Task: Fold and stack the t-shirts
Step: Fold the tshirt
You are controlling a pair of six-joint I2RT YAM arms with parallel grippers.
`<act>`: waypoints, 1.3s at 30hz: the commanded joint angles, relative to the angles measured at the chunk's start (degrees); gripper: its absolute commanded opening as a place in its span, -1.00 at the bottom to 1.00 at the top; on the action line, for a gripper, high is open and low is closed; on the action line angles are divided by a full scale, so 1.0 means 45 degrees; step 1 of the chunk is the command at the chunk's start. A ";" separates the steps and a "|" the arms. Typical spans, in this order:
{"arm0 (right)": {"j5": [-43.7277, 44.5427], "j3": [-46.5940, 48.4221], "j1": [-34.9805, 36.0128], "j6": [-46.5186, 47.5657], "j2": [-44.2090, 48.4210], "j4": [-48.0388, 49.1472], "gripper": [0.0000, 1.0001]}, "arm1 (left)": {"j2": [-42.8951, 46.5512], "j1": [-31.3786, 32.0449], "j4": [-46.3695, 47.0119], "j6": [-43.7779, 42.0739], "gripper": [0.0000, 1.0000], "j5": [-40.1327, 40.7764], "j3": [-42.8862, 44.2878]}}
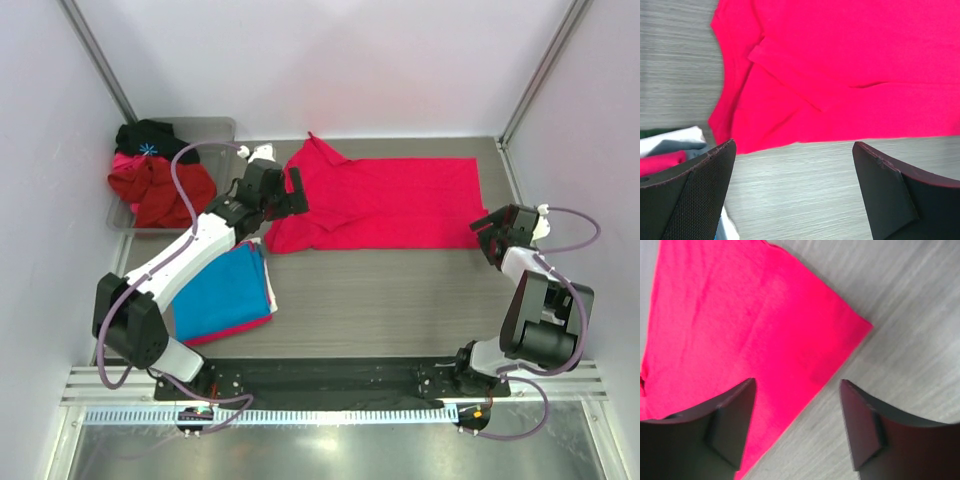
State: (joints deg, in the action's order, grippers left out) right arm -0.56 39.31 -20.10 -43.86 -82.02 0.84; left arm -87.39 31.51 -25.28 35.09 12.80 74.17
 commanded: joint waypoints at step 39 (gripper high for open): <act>0.4656 0.0425 -0.0319 -0.2422 -0.1168 0.0087 -0.98 | -0.1027 0.0654 0.6633 0.4740 0.33 -0.0639 -0.4647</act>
State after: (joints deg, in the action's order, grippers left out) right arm 16.58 41.50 -20.88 -53.36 -88.95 1.06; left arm -90.91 34.09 -1.93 52.58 6.33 53.43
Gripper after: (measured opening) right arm 0.038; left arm 0.668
